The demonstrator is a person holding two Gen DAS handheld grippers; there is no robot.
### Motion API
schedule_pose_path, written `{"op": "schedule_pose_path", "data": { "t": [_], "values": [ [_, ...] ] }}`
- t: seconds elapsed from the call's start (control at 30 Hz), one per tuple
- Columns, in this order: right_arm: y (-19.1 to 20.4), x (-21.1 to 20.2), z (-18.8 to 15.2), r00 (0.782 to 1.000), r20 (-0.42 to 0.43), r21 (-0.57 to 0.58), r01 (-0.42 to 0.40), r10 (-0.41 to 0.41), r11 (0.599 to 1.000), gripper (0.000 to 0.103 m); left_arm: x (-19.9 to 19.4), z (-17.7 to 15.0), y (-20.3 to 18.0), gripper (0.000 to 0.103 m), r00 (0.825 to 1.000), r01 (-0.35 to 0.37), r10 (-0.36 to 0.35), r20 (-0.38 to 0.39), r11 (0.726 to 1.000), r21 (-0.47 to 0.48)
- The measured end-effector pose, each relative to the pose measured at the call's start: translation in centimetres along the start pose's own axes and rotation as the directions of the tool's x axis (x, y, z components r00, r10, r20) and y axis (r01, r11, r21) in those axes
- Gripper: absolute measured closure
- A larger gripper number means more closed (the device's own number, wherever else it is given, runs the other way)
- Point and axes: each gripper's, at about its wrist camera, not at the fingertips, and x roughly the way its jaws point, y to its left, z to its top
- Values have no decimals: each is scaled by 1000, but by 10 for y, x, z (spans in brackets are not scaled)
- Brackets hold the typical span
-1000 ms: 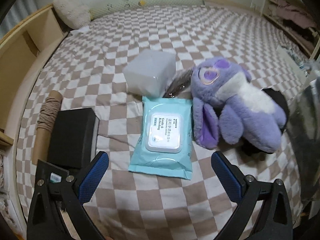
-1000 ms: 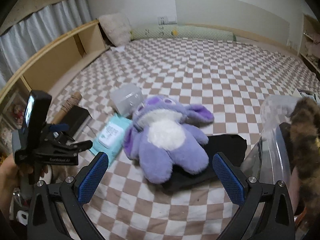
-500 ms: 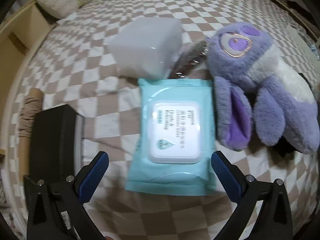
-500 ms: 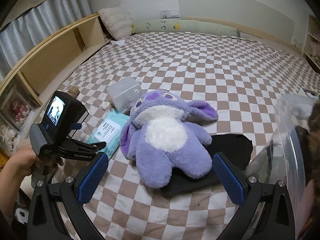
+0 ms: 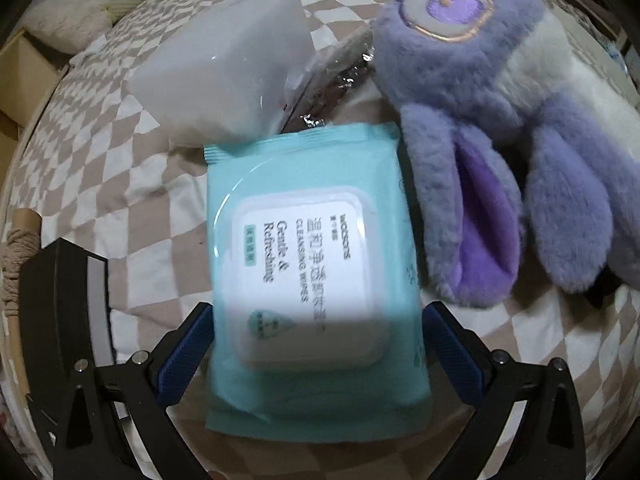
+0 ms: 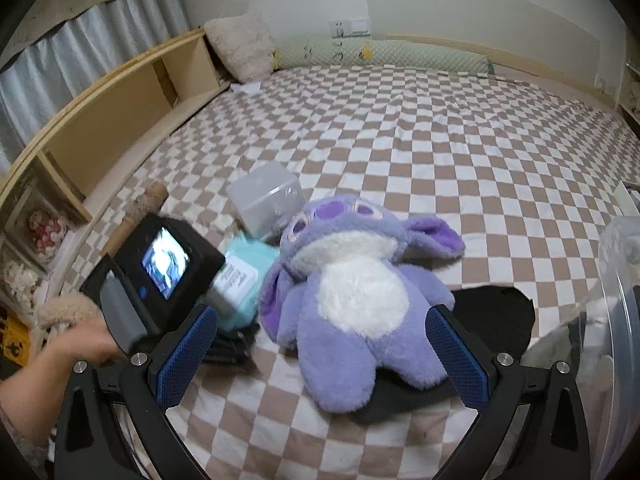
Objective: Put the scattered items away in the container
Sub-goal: 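Close the left gripper on the teal wipes pack, then grasp the translucent plastic box with the right gripper while the left holds the wipes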
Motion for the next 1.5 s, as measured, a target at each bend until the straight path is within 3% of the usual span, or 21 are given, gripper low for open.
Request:
{"op": "schedule_pose_path", "data": {
  "t": [0.2, 0.47, 0.57, 0.67, 0.8, 1.0, 1.13, 1.27, 1.5],
  "values": [
    [0, 21, 24, 999, -14, 51, -35, 36, 998, 0, 2, 2, 18, 3, 998, 51, -47, 42, 992, -115],
    [13, 64, 71, 998, -62, 19, -17, 18, 1000, 0, -12, -11, 27, 26, 985, 93, -70, 159, 986, -138],
    [21, 82, 83, 998, -62, -30, 0, -1, 1000, 0, -18, -21, 29, 27, 983, 104, -73, 171, 979, -175],
    [38, 102, 91, 998, -52, -159, 28, -36, 987, 0, -27, -36, 32, 27, 982, 115, -80, 174, 973, -198],
    [68, 134, 97, 996, -67, -351, 28, -55, 936, 0, -39, -58, 37, 27, 977, 163, -124, 176, 959, -230],
    [100, 182, 97, 988, -137, -525, -14, -69, 851, 0, -51, -77, 46, 27, 960, 265, -221, 174, 915, -305],
    [112, 208, 94, 980, -178, -569, -26, -92, 822, 0, -51, -83, 37, 27, 963, 252, -211, 169, 926, -280],
    [115, 226, 98, 975, -189, -576, -13, -117, 817, 0, -53, -84, 36, 27, 963, 250, -211, 170, 934, -257],
    [109, 259, 104, 955, -258, -550, -23, -144, 835, 0, -54, -86, 46, 27, 948, 301, -253, 194, 910, -285]
  ]
}}
